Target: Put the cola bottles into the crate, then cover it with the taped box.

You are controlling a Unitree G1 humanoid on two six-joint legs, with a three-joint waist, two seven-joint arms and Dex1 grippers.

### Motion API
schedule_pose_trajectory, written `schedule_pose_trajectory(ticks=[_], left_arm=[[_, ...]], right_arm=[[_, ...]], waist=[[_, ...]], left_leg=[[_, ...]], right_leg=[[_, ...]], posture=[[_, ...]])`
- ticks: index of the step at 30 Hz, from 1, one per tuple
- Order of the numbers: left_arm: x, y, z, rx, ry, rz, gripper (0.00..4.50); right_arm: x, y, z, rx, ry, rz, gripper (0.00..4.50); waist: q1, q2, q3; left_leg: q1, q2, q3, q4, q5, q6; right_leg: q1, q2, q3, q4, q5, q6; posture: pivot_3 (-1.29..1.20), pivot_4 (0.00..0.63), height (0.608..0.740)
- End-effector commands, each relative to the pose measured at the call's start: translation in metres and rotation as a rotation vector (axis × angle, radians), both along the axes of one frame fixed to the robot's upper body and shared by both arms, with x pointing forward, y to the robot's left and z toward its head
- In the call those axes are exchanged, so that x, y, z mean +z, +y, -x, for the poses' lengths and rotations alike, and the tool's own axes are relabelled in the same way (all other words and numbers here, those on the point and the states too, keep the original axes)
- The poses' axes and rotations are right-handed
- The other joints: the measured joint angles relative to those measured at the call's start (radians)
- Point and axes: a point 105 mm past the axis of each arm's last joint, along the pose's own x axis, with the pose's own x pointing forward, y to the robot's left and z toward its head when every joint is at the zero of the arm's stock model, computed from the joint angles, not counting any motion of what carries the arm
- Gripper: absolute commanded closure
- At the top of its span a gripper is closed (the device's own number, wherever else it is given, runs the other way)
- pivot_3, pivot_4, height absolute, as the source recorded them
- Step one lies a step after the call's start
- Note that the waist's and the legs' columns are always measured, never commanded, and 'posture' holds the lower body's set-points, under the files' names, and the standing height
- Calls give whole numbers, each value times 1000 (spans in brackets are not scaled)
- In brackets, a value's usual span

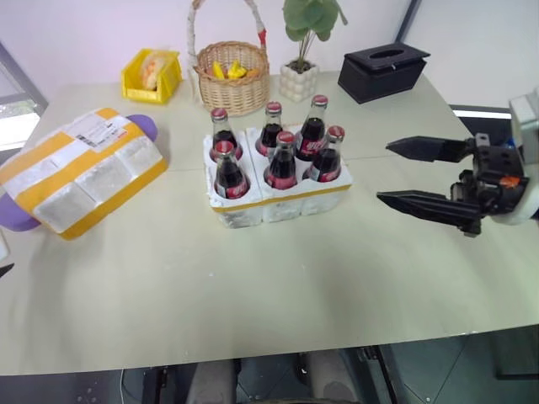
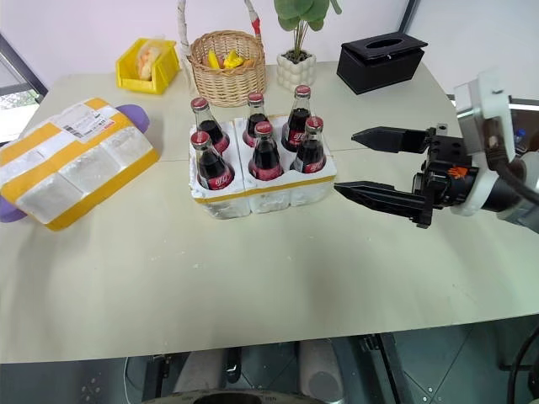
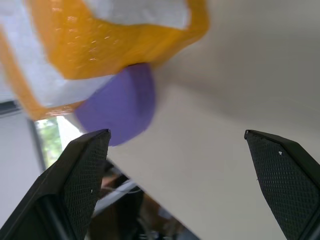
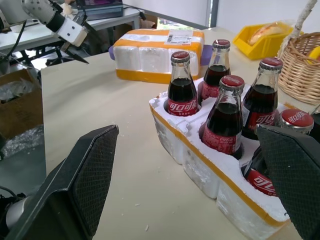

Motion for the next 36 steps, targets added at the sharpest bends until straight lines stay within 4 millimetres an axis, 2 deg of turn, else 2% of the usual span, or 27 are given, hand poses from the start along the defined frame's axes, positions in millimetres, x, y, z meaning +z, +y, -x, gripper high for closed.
schedule_pose_trajectory(ticks=[1,5,12,22,32,36], left_arm=[[2,2,-6,1,-79,-38,0],[-6,-2,-20,21,-223,-45,0],[-23,0,-21,74,-258,-66,0],[-27,6,-43,171,-440,-131,0],[-43,6,-59,255,-466,-123,0],[-44,3,-74,274,-495,-120,0]], right_arm=[[8,-2,1,-7,-44,13,35],[9,-4,3,-5,-32,31,35],[11,-5,6,6,-30,57,35],[14,-5,6,5,-37,64,35],[20,-7,8,-21,-57,60,35],[19,-7,11,-33,-57,59,35]], waist=[[0,0,0],[3,-1,0],[1,-4,-3],[14,-5,-3],[30,-7,-4],[32,-7,-4]], left_leg=[[0,0,0,0,0,0],[0,1,1,-1,0,0],[1,4,1,1,0,0],[3,11,2,2,0,-1],[3,12,3,3,0,-1],[3,12,3,5,0,-1]], right_leg=[[0,0,0,0,0,0],[0,1,0,1,0,0],[0,4,0,2,1,1],[0,11,0,5,3,-3],[0,12,1,5,4,-2],[0,11,1,7,4,-3]], posture=[[0,150,740],[0,150,740],[0,150,740],[0,150,740],[0,150,740],[0,150,740]])
